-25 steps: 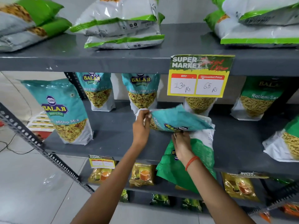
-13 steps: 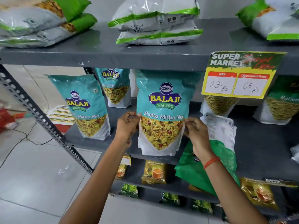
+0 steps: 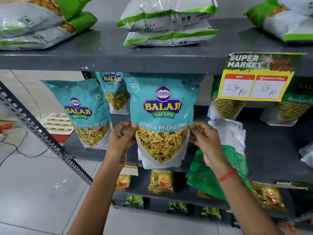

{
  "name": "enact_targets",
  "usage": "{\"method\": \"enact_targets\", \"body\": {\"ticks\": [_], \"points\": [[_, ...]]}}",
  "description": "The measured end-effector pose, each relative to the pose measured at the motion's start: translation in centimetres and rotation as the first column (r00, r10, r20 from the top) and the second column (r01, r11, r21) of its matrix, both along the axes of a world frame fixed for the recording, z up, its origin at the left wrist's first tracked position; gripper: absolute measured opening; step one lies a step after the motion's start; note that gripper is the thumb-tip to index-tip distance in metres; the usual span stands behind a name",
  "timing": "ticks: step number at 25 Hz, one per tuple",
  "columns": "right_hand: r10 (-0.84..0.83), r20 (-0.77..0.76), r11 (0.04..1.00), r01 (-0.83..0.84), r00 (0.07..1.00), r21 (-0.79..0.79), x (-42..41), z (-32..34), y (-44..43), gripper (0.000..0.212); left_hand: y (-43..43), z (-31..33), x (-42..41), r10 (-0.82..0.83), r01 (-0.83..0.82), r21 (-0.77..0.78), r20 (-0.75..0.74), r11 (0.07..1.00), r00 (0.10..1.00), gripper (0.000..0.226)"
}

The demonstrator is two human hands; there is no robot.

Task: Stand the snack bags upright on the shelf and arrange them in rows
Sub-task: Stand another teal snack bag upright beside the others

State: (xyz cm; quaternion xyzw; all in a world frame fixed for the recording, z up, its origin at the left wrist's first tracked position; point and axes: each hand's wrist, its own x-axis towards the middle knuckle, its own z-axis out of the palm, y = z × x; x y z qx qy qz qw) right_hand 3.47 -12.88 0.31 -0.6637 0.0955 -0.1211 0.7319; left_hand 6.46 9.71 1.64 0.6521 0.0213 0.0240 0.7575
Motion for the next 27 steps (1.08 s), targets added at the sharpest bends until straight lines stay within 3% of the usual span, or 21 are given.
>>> {"method": "enact_targets", "body": {"ticks": [5,10,16,18,21,24,27], "points": [[-0.049,0.064,0.995,0.055,0.997,-0.082,3.9,-4.3,3.6,0.012,0.5,-3.1,4.7,0.145,-0.142,0.1,-0.021,0.985,0.989,0.016],[-0.111,0.06,0.985,0.118,0.992,-0.125,5.9,-6.5,5.2,0.013,1.4,-5.7,7.3,0.135,-0.131,0.118,-0.031,0.984,0.99,0.01],[-0.129,0.053,0.972,0.137,0.99,-0.192,6.5,-6.8,5.2,0.015,0.6,-5.3,6.6,0.141,-0.15,0.249,0.052,0.957,0.989,0.022],[-0.161,0.11,0.952,0.184,0.981,-0.246,6.0,-6.4,5.4,0.02,-0.1,-5.3,5.2,0.114,-0.144,0.276,0.12,0.951,0.986,0.038],[-0.169,0.235,0.921,0.238,0.957,-0.309,4.5,-5.5,5.1,0.026,-2.4,-5.2,2.6,0.122,-0.285,0.385,0.397,0.878,0.91,0.059],[-0.193,0.353,0.875,0.323,0.916,-0.36,3.1,-4.6,3.9,0.027,-6.6,-4.5,0.5,-0.045,-0.281,0.474,0.568,0.834,0.822,0.055],[-0.224,0.426,0.791,0.419,0.876,-0.445,2.0,-4.1,0.8,0.026,-11.4,-5.0,-0.3,-0.27,-0.178,0.603,0.576,0.777,0.772,0.047]]}}
